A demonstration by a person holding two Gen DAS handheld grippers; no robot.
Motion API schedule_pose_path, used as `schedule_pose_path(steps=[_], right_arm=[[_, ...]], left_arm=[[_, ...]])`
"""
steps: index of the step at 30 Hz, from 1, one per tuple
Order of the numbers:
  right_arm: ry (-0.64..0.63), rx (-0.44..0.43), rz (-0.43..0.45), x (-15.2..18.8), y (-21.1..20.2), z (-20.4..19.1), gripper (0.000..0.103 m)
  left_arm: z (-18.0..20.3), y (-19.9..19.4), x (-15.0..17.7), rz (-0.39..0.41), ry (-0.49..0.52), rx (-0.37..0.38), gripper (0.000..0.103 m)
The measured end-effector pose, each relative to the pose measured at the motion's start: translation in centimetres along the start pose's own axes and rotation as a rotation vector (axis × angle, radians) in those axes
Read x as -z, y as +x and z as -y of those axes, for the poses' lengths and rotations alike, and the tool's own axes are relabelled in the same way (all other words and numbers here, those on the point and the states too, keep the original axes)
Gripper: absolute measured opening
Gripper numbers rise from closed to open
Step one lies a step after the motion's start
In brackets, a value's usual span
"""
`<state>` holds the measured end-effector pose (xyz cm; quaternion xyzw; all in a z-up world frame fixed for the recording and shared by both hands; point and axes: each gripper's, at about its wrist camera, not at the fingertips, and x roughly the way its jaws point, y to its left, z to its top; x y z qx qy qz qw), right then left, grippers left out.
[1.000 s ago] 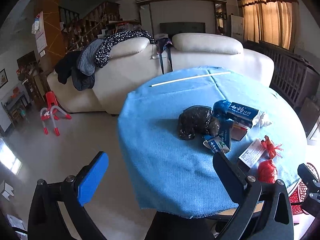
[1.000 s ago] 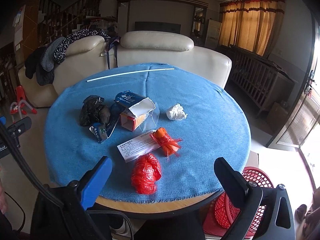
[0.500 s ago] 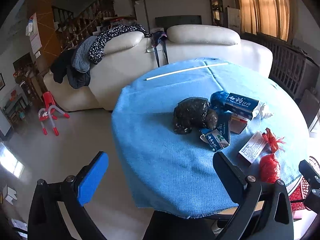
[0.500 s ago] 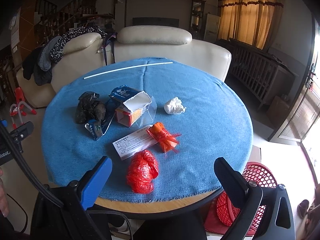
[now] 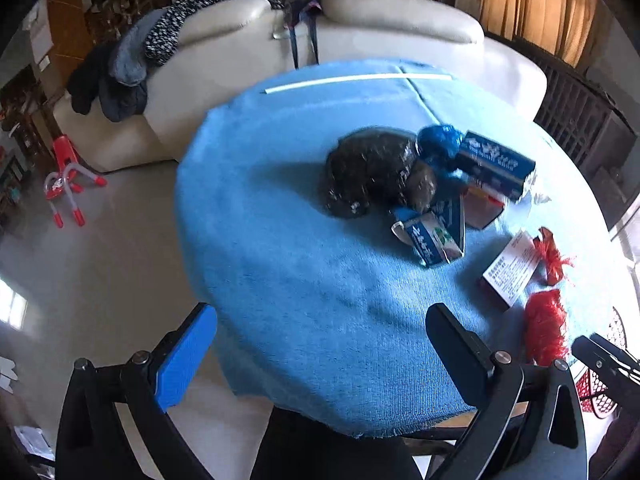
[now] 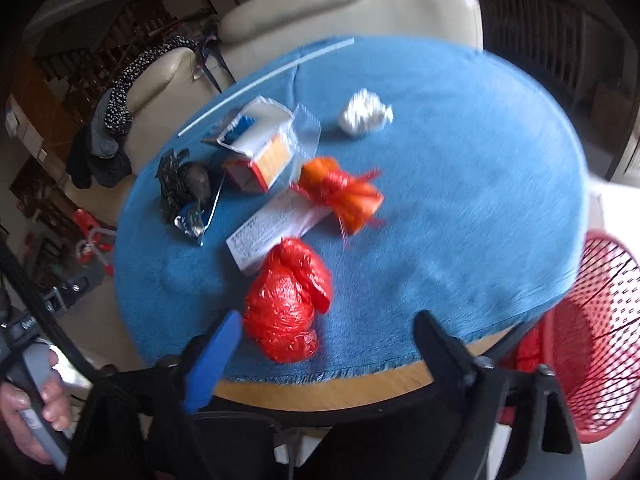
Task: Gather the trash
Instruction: 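Grasp the red plastic bag with the right tool while the left tool reaches the blue-white packet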
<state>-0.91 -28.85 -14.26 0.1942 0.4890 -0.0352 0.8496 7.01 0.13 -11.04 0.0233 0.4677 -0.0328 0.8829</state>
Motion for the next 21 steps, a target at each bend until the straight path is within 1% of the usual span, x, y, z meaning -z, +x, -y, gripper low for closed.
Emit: schedule_pose_path(steps=[1, 3, 6, 10, 13, 15, 17, 19, 21], right_arm=[[-0.001, -0.008, -0.011, 0.0, 0.4, 0.0, 0.077], [-0.020, -0.037, -0.031, -0.1, 1.1, -0.4, 0.070], [-0.060, -0.042, -0.044, -0.6, 1.7, -1.2, 0.070], [-0.091, -0.061, -0.066, -1.2, 2.8, -2.1, 0.062], [-0.117, -0.084, -0.081, -1.5, 3.4, -3.0, 0.053], [-0.135, -0.083, -0.077, -1.7, 3.7, -3.4, 0.051], [-0.144, -0.089, -0.077, -1.7, 3.9, -3.6, 0.049], [-0.137, -0.100, -0.075, -1.7, 3.8, -3.4, 0.048], [-0.117, -0.118, -0.073, -1.7, 3.8, -3.0, 0.048]], left_arm=[[0.3, 0.1, 0.0, -0.002, 0.010, 0.001, 0.103], [0.7, 0.3, 0.0, -0.001, 0.028, 0.003, 0.103], [1.1, 0.3, -0.3, 0.000, 0.043, 0.010, 0.103], [1.5, 0.6, -1.3, -0.008, 0.058, 0.034, 0.103], [1.6, 1.2, -2.5, -0.016, 0.049, 0.086, 0.103], [1.9, 1.9, -3.2, -0.022, 0.050, 0.120, 0.103], [2.3, 3.0, -4.0, -0.046, 0.048, 0.174, 0.102], [2.7, 4.1, -4.8, -0.077, 0.036, 0.227, 0.093], [3.3, 5.3, -5.5, -0.106, 0.020, 0.282, 0.089]])
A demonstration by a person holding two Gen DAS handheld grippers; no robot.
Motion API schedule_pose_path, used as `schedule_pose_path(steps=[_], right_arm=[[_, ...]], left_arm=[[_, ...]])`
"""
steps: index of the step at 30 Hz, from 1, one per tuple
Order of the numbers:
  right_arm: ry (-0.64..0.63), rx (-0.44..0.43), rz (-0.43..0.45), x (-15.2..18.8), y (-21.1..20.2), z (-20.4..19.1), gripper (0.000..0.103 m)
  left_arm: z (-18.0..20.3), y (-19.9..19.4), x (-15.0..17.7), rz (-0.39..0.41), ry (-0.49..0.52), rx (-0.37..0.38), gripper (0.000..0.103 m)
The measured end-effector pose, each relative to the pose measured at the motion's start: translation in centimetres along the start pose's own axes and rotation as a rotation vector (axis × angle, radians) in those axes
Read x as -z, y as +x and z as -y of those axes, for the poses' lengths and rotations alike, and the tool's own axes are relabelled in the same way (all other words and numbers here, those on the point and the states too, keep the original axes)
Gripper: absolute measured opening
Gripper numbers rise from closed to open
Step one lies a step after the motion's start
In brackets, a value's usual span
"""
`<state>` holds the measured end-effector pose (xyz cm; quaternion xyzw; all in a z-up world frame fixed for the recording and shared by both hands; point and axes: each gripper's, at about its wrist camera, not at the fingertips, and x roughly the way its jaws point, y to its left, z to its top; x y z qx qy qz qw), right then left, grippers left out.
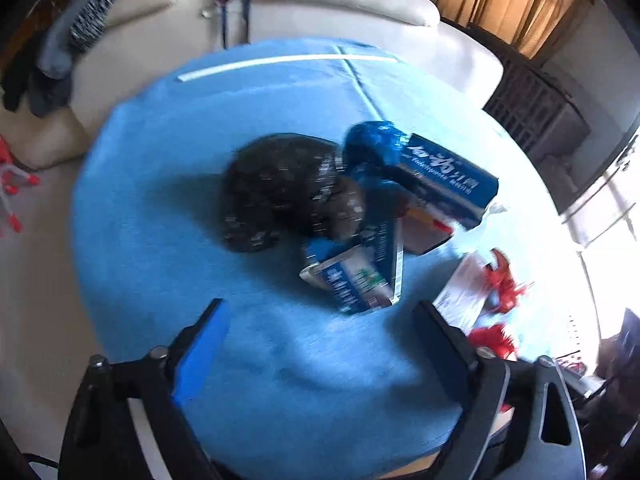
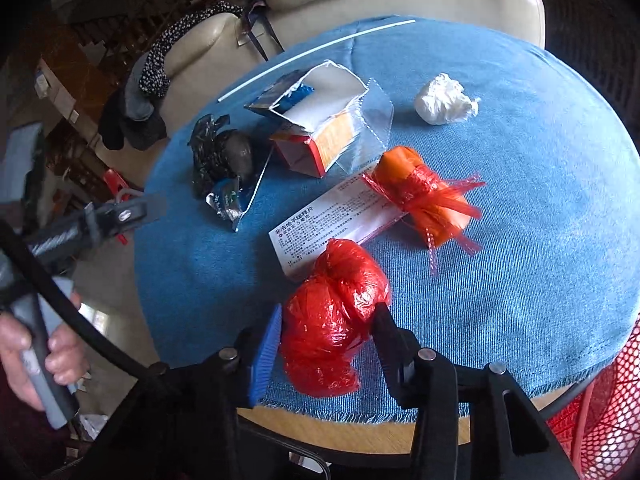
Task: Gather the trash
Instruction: 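Grasp the red plastic bag with the right tool while the left tool reaches the blue-white packet, then grasp the flat blue-white packet with the left tool while the right tool lifts the red bag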
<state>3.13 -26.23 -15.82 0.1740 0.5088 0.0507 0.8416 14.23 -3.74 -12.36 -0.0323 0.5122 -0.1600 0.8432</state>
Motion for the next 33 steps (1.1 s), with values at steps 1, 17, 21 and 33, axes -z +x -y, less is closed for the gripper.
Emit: schedule_pose_path(steps=[1, 17, 21, 33], right_arm=[[0.009, -0.008, 0.001, 0.1, -0.2, 0.3, 0.048], [0.037, -0.031, 0.029, 0.7, -0.8, 1.5, 0.047], [0.052, -0.029, 0.041, 0.9, -1.2, 2.0, 0.046], [0.105, -0.041, 0.099, 1.2, -3.3, 3.9, 0.046]], left_arm=[[0.1, 0.6, -0.4, -0.012, -0.007, 0.015, 0.088], [2.6, 7.3, -2.7, -0.117, -0.078, 0.034, 0.086], [2.6, 8.1, -2.1, -0.105, -0.089, 0.050, 0.069], [2.5, 4.9, 1.2, -0.071, -0.097, 0.113, 0.025]])
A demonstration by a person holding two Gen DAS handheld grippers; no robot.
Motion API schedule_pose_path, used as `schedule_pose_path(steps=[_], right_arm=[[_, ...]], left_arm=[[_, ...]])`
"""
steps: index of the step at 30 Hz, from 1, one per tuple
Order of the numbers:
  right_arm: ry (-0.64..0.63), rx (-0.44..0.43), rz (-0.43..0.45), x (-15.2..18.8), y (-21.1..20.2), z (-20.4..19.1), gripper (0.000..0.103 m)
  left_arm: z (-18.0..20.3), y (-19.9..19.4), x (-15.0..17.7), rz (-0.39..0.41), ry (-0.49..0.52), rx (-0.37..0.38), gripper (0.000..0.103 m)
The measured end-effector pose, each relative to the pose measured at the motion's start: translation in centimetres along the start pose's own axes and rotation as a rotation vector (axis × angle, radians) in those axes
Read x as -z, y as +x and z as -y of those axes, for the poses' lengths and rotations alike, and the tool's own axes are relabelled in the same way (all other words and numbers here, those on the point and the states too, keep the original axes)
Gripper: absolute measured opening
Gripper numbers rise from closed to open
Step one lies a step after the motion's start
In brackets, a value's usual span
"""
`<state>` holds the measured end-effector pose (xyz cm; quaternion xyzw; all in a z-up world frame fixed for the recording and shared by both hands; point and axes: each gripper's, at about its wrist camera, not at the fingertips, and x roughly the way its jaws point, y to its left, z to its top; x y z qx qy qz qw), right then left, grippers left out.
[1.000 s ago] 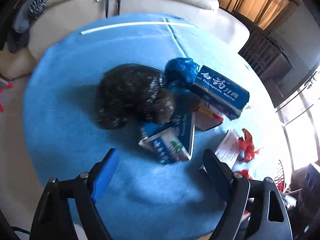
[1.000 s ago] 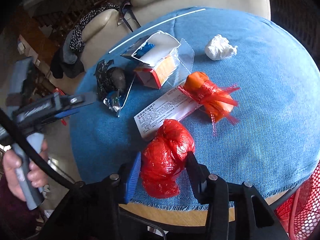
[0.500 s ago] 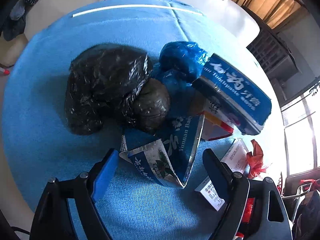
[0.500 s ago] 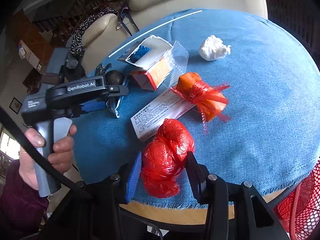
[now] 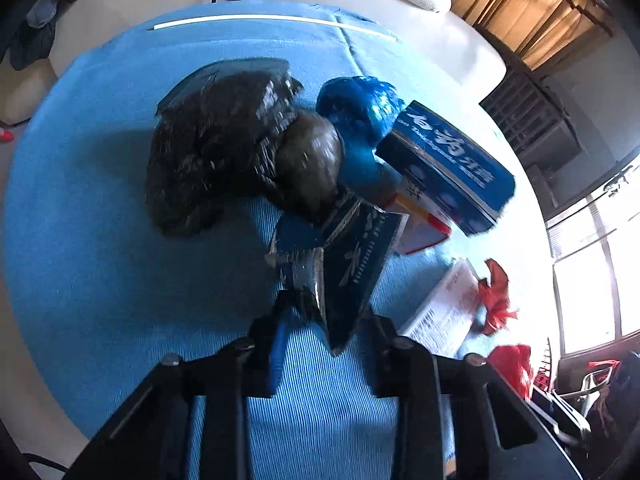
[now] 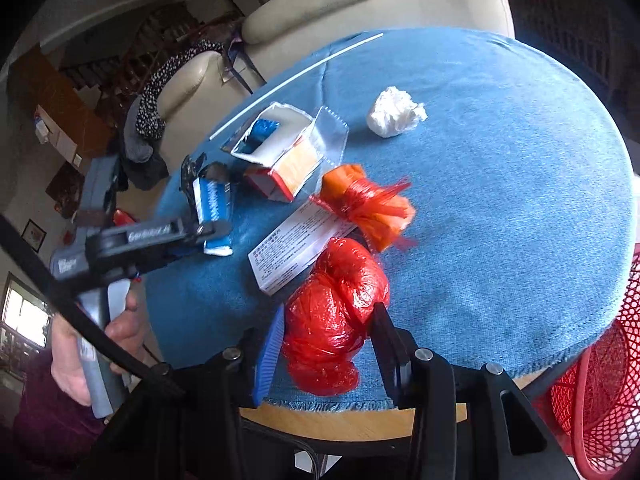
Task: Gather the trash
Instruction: 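Grasp the flat blue-white packet with the left tool while the right tool lifts the red bag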
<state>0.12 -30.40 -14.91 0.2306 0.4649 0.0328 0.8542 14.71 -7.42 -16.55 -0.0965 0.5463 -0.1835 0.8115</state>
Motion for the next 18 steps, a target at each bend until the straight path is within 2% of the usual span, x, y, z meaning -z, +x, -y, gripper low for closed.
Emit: schedule_pose_path(steps=[9, 16, 18], right_arm=[[0.033, -0.016, 0.068, 0.4, -2.6, 1.8, 0.046], [0.074, 0.007, 0.169, 0.6, -6.3, 4.7, 0.046], [0.088, 0.029, 0.189, 1.0, -7.2, 5.6, 0.046]], left_arm=[[1.0, -2.4, 4.1, 0.031, 0.075, 0.010, 0.022], [4.9, -5.1, 5.9, 0.080, 0.196, 0.039, 0.019], [5.8, -5.5, 6.1, 0.079, 0.220, 0.067, 0.019]])
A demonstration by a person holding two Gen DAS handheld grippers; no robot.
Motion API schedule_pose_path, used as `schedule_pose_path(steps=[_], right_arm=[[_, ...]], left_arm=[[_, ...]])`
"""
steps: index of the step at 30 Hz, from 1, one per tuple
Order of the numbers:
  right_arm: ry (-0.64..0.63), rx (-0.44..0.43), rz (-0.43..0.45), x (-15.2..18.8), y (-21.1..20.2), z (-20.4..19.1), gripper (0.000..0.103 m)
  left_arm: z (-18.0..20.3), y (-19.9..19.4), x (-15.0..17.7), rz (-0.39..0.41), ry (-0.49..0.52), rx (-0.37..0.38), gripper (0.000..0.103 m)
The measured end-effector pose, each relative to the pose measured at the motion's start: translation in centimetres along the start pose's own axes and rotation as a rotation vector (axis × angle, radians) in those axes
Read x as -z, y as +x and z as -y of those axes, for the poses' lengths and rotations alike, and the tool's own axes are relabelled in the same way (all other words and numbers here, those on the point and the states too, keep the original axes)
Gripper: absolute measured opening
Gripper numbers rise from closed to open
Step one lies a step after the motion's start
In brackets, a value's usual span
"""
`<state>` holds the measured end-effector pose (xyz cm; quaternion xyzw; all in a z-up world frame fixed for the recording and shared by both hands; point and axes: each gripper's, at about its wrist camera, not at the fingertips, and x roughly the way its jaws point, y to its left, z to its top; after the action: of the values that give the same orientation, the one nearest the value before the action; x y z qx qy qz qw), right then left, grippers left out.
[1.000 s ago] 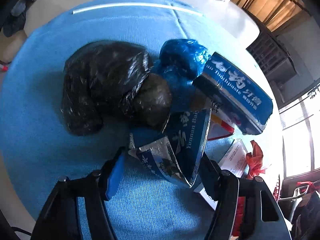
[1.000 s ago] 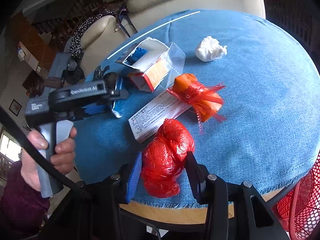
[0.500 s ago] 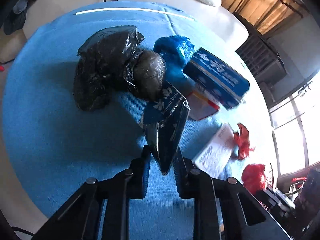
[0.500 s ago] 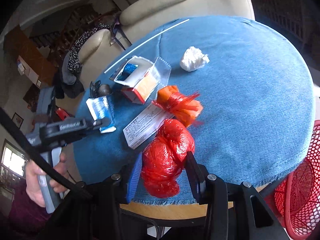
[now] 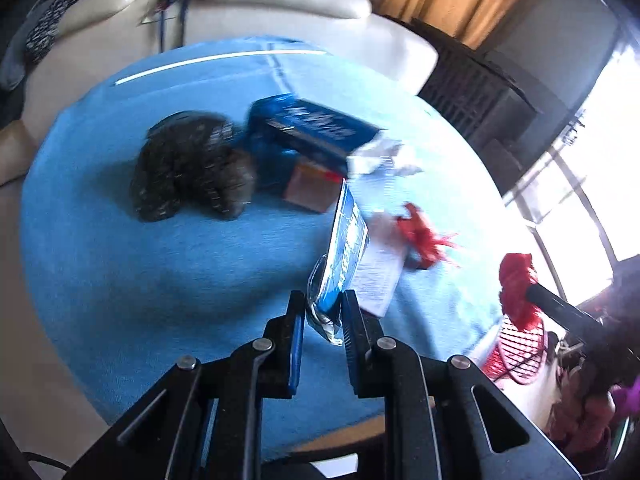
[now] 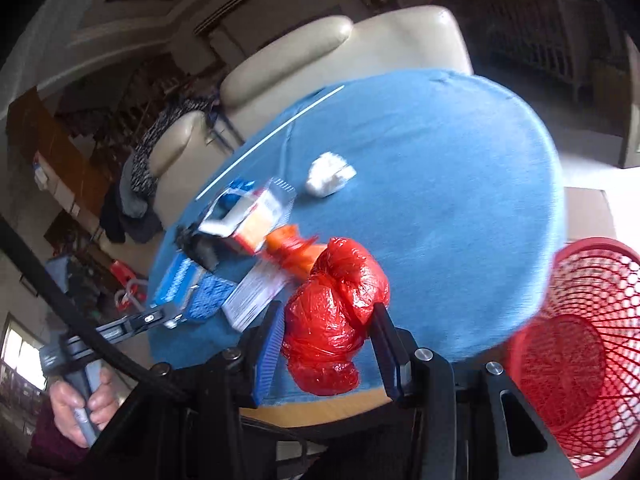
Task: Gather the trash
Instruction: 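Grasp the flat blue-white packet with the left tool while the right tool lifts the red bag, then carry both items over the red basket and open both tools to drop them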
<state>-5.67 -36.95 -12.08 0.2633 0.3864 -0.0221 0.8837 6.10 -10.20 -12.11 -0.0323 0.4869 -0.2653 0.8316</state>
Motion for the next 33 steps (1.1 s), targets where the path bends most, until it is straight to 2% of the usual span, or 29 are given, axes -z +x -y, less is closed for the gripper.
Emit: schedule_pose_path(steps=[4, 6, 9, 13, 19, 25, 26, 28, 29, 33], right_arm=[[0.058, 0.044, 0.037, -0.1, -1.7, 2.9, 0.046], [0.088, 0.066, 0.055, -0.1, -2.7, 4.7, 0.046], [0.127, 0.111, 0.082, 0.0, -4.5, 7.1, 0.046], [0.183, 0.185, 0.101, 0.7, -6.8, 10.6, 0.046], [0.314, 0.277, 0.093, 3.1, -9.8, 16.3, 0.047], [0.442, 0.255, 0.087, 5.3, -11.7, 20.3, 0.053], [0.455, 0.247, 0.094, 5.4, -12.1, 20.7, 0.055], [0.469, 0.254, 0.104, 5.5, -12.5, 21.2, 0.064], [0.473, 0.258, 0.113, 5.6, -12.9, 21.5, 0.064], [0.471, 0.280, 0.153, 5.5, -14.1, 21.9, 0.064]], left_arm=[[3.0, -0.1, -0.5, 0.014, 0.058, 0.014, 0.019], [4.1, -0.7, -0.7, 0.013, 0.071, 0.052, 0.019], [6.8, -0.9, -1.2, 0.014, 0.144, 0.066, 0.019], [11.4, -1.4, -1.8, -0.018, 0.260, 0.139, 0.019], [21.0, 2.3, -1.4, -0.096, 0.463, 0.239, 0.019], [28.0, 6.3, 0.3, -0.195, 0.572, 0.305, 0.020], [28.9, 6.9, 0.6, -0.209, 0.582, 0.298, 0.023], [29.7, 7.8, 1.3, -0.223, 0.600, 0.285, 0.040], [29.8, 7.7, 1.4, -0.219, 0.601, 0.272, 0.043], [28.5, 6.4, 0.7, -0.183, 0.590, 0.271, 0.044]])
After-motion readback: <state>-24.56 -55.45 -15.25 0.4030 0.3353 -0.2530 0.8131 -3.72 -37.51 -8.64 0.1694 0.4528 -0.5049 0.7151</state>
